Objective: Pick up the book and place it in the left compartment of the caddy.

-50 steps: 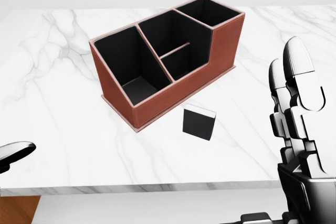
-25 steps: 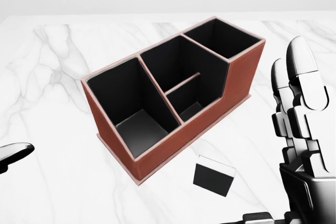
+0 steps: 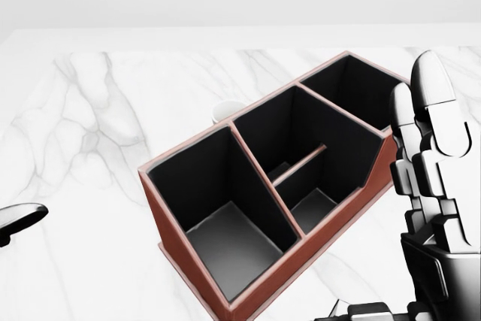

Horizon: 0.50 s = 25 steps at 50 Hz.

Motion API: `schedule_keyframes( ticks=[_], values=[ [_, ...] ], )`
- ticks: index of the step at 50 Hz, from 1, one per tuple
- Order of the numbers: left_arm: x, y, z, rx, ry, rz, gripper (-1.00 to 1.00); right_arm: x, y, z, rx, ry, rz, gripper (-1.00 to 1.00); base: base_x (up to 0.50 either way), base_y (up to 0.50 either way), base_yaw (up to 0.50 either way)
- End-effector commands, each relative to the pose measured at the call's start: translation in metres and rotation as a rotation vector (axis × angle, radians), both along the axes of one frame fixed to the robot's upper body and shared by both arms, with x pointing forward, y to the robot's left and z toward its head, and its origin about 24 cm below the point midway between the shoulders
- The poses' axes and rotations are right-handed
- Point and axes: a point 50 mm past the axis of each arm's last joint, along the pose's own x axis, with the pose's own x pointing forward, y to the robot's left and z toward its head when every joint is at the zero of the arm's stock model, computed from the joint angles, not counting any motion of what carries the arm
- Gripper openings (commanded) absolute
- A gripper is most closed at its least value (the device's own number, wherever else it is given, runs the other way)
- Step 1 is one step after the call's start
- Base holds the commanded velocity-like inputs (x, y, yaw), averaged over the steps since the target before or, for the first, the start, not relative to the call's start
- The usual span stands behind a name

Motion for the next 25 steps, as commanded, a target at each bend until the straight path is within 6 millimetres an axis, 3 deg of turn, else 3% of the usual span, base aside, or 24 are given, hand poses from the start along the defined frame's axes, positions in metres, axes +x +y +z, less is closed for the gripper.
schedule_keyframes(
  ticks=[1,8,13,19,25],
  values=[
    [0.008,0.001,-0.012,-0.023,0.061,0.017,1.0,0.001,0.0,0.001,0.011,-0.005,-0.001,1.0,0.5,0.34,0.0],
    [0.009,0.001,-0.013,-0.021,0.064,0.016,1.0,0.001,0.0,0.003,0.018,-0.018,0.002,1.0,0.49,0.32,0.0],
    [0.007,0.0,-0.012,-0.018,0.061,0.016,1.0,0.003,-0.005,0.009,0.048,-0.073,-0.022,1.0,0.05,0.0,0.0],
    [0.009,0.0,-0.014,-0.018,0.069,0.014,1.0,0.0,-0.008,0.001,0.012,-0.009,0.014,1.0,0.0,0.0,0.0],
    [0.007,0.0,-0.012,-0.017,0.058,0.016,1.0,0.001,-0.008,-0.001,-0.017,0.012,-0.023,1.0,0.5,-0.05,0.0]
  ],
)
